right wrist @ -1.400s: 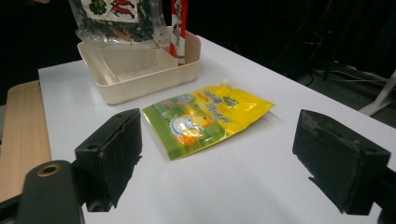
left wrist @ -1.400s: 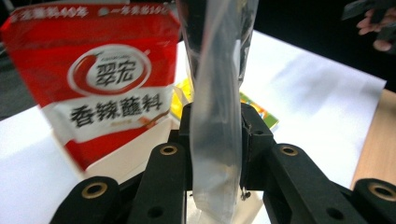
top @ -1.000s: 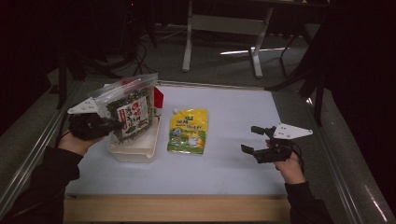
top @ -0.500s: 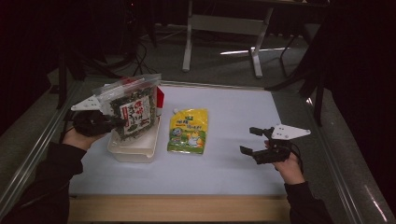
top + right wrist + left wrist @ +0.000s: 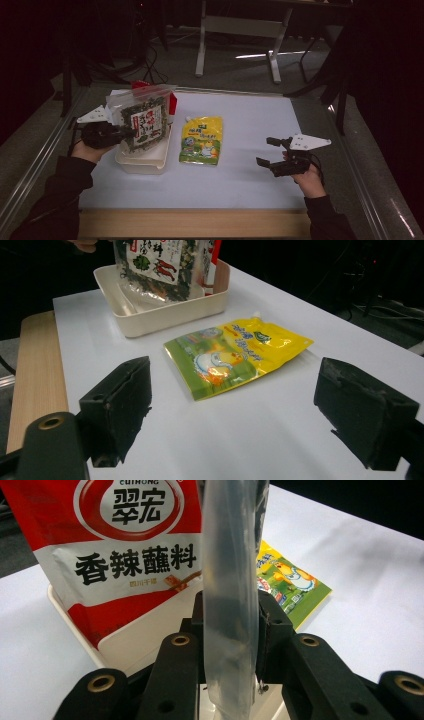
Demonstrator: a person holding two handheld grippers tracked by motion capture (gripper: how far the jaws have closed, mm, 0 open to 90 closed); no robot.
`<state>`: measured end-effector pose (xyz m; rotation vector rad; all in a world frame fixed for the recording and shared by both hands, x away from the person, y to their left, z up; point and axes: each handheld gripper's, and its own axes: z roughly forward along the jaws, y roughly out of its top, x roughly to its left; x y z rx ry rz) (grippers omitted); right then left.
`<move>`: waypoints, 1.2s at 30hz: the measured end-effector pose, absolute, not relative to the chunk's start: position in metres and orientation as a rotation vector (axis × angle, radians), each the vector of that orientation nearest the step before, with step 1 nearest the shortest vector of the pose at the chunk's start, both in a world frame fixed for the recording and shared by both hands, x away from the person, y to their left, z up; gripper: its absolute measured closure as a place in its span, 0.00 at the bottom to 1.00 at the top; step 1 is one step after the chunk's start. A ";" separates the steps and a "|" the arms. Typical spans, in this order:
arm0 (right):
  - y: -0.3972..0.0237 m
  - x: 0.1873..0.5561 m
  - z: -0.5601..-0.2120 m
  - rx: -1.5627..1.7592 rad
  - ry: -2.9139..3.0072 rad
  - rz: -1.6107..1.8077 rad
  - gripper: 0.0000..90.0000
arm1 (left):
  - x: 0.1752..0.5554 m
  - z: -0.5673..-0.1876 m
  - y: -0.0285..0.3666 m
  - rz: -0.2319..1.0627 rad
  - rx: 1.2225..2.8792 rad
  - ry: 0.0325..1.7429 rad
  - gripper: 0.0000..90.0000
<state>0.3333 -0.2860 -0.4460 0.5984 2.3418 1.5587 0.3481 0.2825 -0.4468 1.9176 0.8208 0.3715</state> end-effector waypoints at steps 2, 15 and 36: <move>-0.286 0.333 -0.446 0.598 2.344 1.558 0.17 | 0.350 -0.452 0.280 0.364 1.949 0.829 0.85; -0.286 0.332 -0.445 0.585 2.357 1.548 0.17 | 0.349 -0.480 0.302 0.300 1.798 0.872 0.85; -0.282 0.332 -0.447 0.560 2.381 1.538 0.17 | 0.346 -0.488 0.310 0.349 1.721 1.000 0.61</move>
